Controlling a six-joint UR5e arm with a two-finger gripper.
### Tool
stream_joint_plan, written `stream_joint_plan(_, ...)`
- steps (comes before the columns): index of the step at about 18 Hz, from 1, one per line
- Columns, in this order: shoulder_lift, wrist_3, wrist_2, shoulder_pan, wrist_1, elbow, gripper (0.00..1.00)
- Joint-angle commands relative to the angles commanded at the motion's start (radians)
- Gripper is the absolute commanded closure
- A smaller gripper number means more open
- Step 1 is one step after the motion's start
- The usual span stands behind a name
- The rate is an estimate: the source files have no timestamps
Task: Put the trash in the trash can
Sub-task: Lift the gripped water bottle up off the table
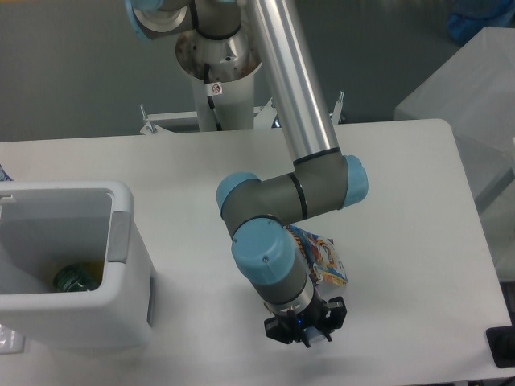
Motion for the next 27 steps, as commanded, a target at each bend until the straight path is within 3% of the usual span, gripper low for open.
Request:
stream_joint_plan(8,0.097,-0.060,-0.167,0.043,0.003,0.037,0.64)
stream_joint_plan(14,0.101,-0.067,-0.369,0.058,0.005,0.117,0.63)
stream_joint_plan(20,0.150,-0.170,-0.475,0.023,0.144,0.115,0.63)
stream_joint_plan(27,0.248,-0.199,-0.563,-0.005,0.164,0.123,0.63)
